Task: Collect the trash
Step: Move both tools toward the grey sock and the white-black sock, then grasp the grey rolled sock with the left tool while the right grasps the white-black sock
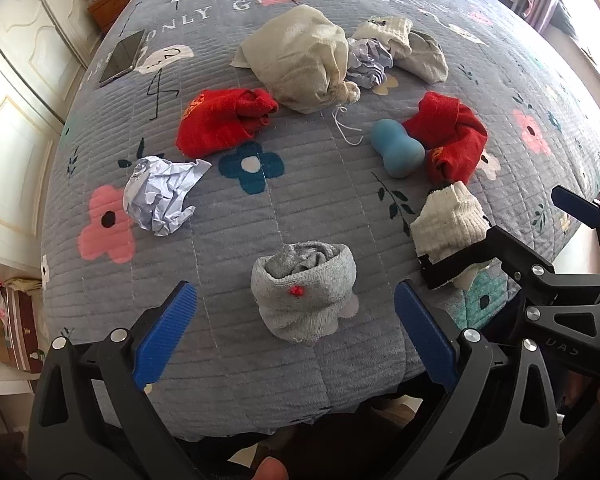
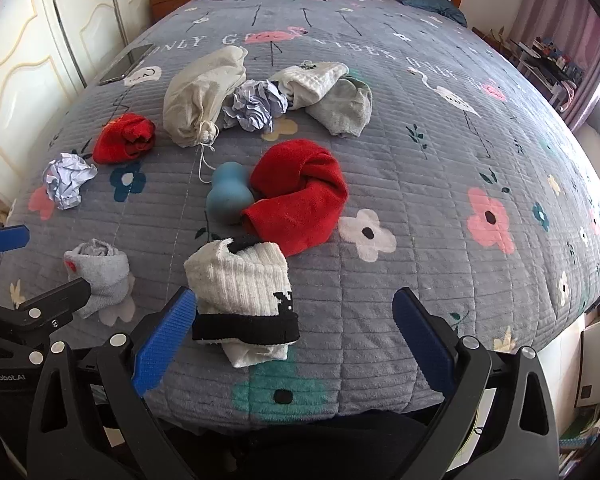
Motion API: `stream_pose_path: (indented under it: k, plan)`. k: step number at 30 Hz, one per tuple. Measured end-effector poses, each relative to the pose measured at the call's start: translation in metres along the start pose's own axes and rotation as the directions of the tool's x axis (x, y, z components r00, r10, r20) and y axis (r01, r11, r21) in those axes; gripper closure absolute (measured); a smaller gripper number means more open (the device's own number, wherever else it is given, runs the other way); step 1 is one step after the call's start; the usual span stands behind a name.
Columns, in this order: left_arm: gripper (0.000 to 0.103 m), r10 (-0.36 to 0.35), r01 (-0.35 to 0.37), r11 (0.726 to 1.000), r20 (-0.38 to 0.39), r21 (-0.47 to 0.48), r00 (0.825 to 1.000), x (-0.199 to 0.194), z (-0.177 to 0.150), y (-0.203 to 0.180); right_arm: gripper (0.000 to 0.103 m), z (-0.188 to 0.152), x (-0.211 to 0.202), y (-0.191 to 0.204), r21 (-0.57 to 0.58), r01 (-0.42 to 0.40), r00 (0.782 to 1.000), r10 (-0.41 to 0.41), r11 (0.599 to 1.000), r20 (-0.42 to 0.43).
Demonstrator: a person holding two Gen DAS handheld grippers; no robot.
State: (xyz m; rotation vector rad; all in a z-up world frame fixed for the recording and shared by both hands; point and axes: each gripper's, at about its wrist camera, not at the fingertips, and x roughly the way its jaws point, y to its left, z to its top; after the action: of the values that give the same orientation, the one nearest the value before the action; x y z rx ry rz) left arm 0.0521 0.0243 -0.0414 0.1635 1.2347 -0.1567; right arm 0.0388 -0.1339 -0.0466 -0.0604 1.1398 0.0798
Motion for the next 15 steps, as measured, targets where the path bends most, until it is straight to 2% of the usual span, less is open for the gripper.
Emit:
stream_pose_path:
  k: [15]
  plan:
    - [0.006,0.015,-0.016,1.000,-0.054,-0.006,0.998,0.008,0.001,0.003,0.009,-0.002,0.013,0.007,-0.024,0.003,0.998,-0.004,1.000,-0.064]
